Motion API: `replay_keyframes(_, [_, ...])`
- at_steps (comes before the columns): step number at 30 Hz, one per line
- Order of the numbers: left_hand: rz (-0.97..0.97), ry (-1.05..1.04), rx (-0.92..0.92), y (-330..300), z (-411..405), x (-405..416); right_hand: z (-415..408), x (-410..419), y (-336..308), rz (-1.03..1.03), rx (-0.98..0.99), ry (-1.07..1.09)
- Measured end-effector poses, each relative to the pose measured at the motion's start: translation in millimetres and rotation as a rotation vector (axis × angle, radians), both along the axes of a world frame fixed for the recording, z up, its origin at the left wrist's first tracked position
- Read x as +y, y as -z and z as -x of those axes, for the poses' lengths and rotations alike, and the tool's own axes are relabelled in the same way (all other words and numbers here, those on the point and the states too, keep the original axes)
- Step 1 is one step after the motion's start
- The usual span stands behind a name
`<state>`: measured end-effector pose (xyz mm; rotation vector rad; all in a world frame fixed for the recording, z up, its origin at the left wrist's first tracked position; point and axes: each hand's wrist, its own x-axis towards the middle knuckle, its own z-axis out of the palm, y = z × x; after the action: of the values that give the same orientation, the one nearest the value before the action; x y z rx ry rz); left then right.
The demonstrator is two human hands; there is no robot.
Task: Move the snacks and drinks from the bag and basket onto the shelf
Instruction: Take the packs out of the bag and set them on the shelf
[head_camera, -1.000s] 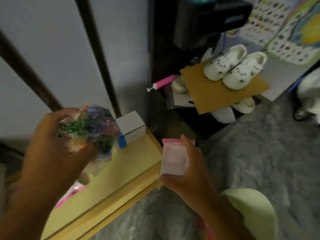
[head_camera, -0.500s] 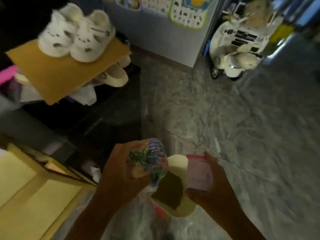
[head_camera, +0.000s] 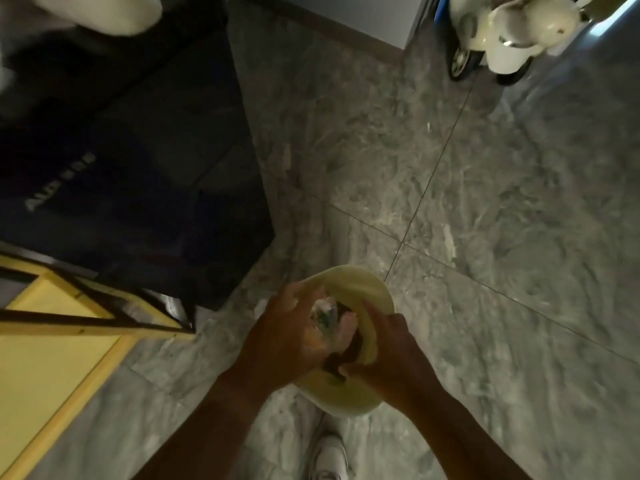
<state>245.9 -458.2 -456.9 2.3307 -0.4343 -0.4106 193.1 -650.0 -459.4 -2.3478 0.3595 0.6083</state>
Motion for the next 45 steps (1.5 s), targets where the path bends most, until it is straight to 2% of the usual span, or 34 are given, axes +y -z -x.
replay_keyframes(7, [-0.017, -0.104, -0.074, -33.0, -15.7, 35.2, -23.9, 6.2, -50.6, 0.029, -0.175, -0.146])
replay_keyframes(14, [-0.058, -0.286, -0.245, -127.6, -19.7, 122.5, -70.8, 72.1, -147.2, 0.072, -0.37, -0.332])
replay_keyframes(20, [-0.126, -0.512, -0.374, -229.8, 36.7, 235.3, -73.4, 167.0, -230.7, -0.007, -0.546, -0.462])
replay_keyframes(27, [-0.239, -0.952, -0.47, -300.8, 147.9, 412.6, -63.5, 323.7, -279.9, -0.122, -0.663, -0.742])
replay_keyframes(31, [-0.283, -1.14, -0.436, -306.6, 210.6, 478.7, -32.6, 416.3, -283.5, -0.225, -0.654, -0.861])
replay_keyframes(35, [-0.315, -1.132, -0.368, -291.5, 242.7, 509.6, -8.3, 481.4, -267.9, -0.284, -0.631, -0.973])
replay_keyframes(41, [-0.327, -1.165, -0.279, -242.4, 228.6, 530.9, -2.9, 532.8, -234.2, -0.237, -0.55, -1.093])
replay_keyframes(45, [-0.261, -1.184, -0.165, -209.5, 208.7, 542.9, -12.1, 559.9, -209.3, -0.216, -0.469, -1.158])
